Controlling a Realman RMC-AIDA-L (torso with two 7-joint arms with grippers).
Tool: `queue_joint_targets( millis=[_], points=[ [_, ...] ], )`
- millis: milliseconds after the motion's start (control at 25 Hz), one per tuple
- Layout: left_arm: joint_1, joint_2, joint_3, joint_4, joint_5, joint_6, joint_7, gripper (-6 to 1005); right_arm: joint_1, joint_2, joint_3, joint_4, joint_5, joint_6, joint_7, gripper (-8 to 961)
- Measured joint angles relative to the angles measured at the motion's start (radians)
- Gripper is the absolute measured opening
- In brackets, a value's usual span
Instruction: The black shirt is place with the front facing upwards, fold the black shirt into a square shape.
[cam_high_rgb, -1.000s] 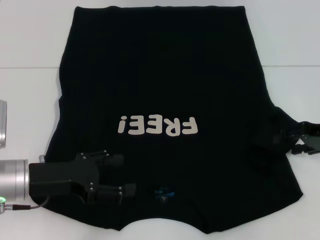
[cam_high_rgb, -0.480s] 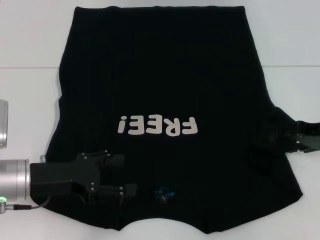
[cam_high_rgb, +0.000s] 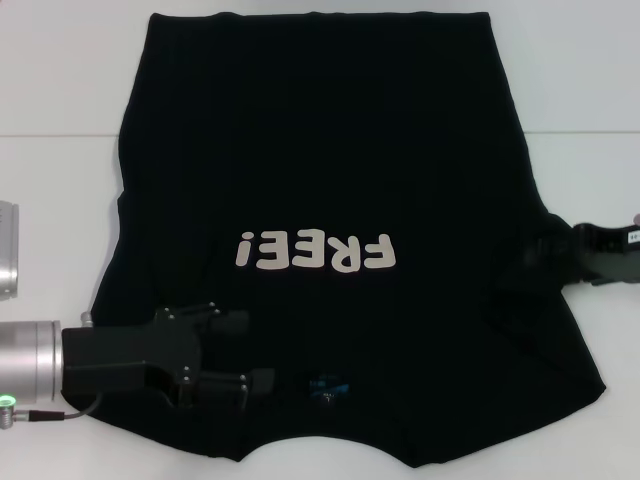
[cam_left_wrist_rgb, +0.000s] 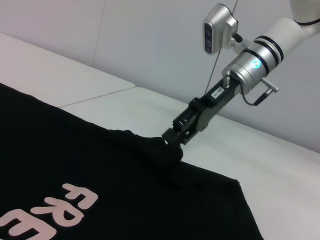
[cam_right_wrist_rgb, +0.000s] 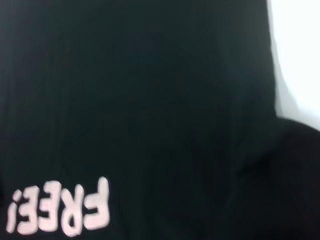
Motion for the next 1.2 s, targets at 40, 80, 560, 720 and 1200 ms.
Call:
queue_joint_targets(
  millis=[40,80,560,720,1200],
  points=[
    [0.000,0.000,0.000,0.000,0.000,0.000,0.000,920,0.000,0.000,-0.001,0.000,0.013,0.003,-0.003,716],
    [0.000,0.000,0.000,0.000,0.000,0.000,0.000,920,0.000,0.000,-0.001,-0.001,0.023,0.005,-0.007,716],
    [0.000,0.001,0.000,0.001,0.000,0.000,0.000,921,0.013,0.021,-0.004,0.001,0.167,0.025,-0.108,716],
    [-0.002,0.002,-0.001,0.001,0.000,-0.001,-0.001,921,0.015,0.033,-0.005,0.002,0.207,0.021,-0.154,716],
    [-0.006,0.005,0.000,-0.001,0.000,-0.011,-0.001,921,-0.032,0.003,-0.006,0.002,0.189,0.003,-0.098,716]
  ],
)
